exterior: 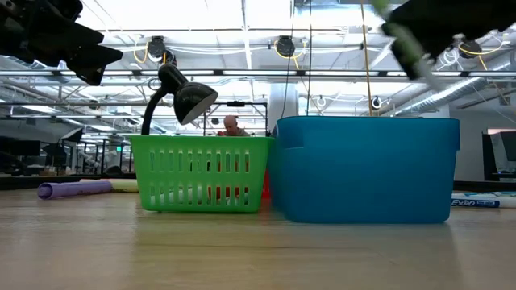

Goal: Pick & Place Markers
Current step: Put the bottom light green marker pen into the dark blue bin, then put the blue marker pen into the dark blue bin

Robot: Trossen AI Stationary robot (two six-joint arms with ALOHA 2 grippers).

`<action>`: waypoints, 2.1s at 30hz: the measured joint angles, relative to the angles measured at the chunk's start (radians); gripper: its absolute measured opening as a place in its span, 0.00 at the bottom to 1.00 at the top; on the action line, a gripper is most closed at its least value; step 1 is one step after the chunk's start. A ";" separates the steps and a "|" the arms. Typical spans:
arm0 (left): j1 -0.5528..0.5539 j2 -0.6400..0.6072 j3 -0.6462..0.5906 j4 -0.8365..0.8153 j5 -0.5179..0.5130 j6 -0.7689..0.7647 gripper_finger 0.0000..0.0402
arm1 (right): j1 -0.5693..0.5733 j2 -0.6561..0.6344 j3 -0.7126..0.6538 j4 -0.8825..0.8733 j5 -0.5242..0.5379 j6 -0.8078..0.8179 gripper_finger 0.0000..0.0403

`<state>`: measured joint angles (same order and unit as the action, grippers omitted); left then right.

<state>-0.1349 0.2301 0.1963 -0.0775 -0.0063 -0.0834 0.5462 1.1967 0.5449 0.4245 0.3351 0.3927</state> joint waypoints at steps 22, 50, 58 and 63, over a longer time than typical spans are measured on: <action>0.000 0.000 0.000 0.000 0.000 0.000 0.49 | -0.147 0.264 0.042 0.304 -0.155 -0.069 0.04; 0.000 0.000 0.000 0.001 0.000 0.000 0.49 | -0.149 0.318 0.253 -0.272 -0.079 0.256 0.18; 0.000 0.000 0.000 0.001 0.000 0.000 0.49 | -0.128 0.313 0.253 -0.162 -0.099 0.082 0.22; 0.000 0.000 0.000 0.001 0.000 0.000 0.49 | -0.102 0.240 0.253 -0.174 -0.210 0.032 0.25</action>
<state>-0.1349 0.2301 0.1963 -0.0766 -0.0059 -0.0834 0.4444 1.4369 0.7975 0.2502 0.1253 0.4247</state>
